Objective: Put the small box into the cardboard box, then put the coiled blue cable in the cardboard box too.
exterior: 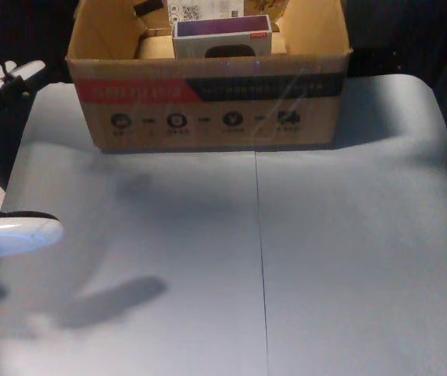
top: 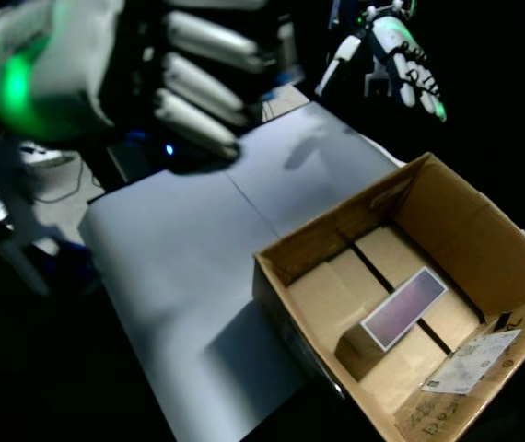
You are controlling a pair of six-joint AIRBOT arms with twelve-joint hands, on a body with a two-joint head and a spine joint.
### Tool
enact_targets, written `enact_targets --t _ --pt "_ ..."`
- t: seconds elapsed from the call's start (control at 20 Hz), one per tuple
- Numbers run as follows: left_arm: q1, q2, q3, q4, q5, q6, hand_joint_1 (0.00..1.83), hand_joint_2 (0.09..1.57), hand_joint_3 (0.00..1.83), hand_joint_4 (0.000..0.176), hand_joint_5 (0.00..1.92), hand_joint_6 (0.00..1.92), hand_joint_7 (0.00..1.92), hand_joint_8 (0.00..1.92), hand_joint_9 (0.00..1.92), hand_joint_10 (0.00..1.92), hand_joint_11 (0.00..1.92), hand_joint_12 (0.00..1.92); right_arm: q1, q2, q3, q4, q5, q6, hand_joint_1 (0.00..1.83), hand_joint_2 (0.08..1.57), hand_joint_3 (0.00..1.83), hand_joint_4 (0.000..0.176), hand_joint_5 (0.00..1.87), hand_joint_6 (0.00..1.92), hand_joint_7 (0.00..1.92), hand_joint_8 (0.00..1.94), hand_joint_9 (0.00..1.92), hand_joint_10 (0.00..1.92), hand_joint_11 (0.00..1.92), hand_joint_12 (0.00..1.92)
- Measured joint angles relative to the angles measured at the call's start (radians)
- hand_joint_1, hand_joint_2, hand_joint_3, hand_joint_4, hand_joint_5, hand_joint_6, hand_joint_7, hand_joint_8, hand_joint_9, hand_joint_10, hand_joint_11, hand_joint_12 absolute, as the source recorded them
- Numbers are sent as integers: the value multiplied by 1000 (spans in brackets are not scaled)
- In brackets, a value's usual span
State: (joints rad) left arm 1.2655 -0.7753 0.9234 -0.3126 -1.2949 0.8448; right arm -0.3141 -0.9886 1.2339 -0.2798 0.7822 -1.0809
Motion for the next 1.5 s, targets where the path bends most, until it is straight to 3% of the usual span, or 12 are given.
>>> enact_targets --t 0.05,0.15,0.2,0.3,0.6,0.65,0.7,0.75,0.8,1.0,1.2,1.5 --pt "-5 -4 3 -3 2 -1 628 831 0 176 75 5 0 0 0 0 107 23 5 -39 34 28 -2 0 1364 1133 42 0 688 1679 876 1298 950 1663 887 1830" --pt "-15 -13 13 11 13 -8 624 830 0 175 70 2 0 0 0 0 61 3 6 -99 95 85 -32 0 1504 1066 0 0 794 1674 909 1710 1006 1719 978 1869" --pt "-17 -16 17 11 22 -9 636 825 0 173 78 5 0 0 0 0 59 2 6 -136 138 113 -53 -1 1370 1137 38 0 717 1618 864 1313 996 1749 1005 1906" --pt "-26 -20 24 17 32 -10 646 827 0 176 82 4 4 1 0 0 61 3 6 -213 224 161 -114 -3 1449 1116 10 0 663 1676 851 1626 1038 1765 1058 1883" --pt "-46 -29 38 29 50 -19 641 838 2 176 69 0 0 0 0 0 51 1 12 -304 304 159 -226 -4 1338 1196 3 0 578 1623 795 1370 753 1675 735 1876" --pt "-45 -31 39 30 53 -23 640 836 1 176 68 0 0 0 0 0 25 0 13 -304 304 153 -222 -4 1084 1248 2 0 707 1395 559 1615 697 1855 797 1919" --pt "-45 -31 39 35 60 -25 640 839 2 176 69 1 0 0 0 0 19 0 13 -303 304 152 -222 -4 938 1134 0 0 561 641 444 1391 544 1722 603 1921" --pt "-45 -31 39 42 64 -26 652 840 2 176 68 0 0 0 0 0 3 0 13 -301 304 148 -224 -4 739 1003 0 0 477 39 376 611 465 981 399 1571" --pt "-45 -31 39 44 65 -26 657 838 1 176 75 2 0 0 0 0 21 8 13 -299 304 142 -229 -5 650 886 0 80 235 4 297 12 414 119 158 1179" --pt "-49 -32 40 39 66 -26 622 826 0 176 73 1 0 0 0 0 13 4 31 -301 304 98 -256 -4 586 859 0 167 27 1 97 4 121 2 0 371" --pt "-51 -32 40 39 68 -27 604 830 0 176 66 0 0 0 0 0 34 13 39 -302 306 64 -293 -5 610 820 0 176 0 0 0 0 0 0 0 0" --pt "-51 -33 40 40 72 -31 623 833 2 176 72 1 0 0 0 0 57 21 39 -299 306 42 -311 -5 655 882 16 176 0 0 0 0 0 0 0 0"
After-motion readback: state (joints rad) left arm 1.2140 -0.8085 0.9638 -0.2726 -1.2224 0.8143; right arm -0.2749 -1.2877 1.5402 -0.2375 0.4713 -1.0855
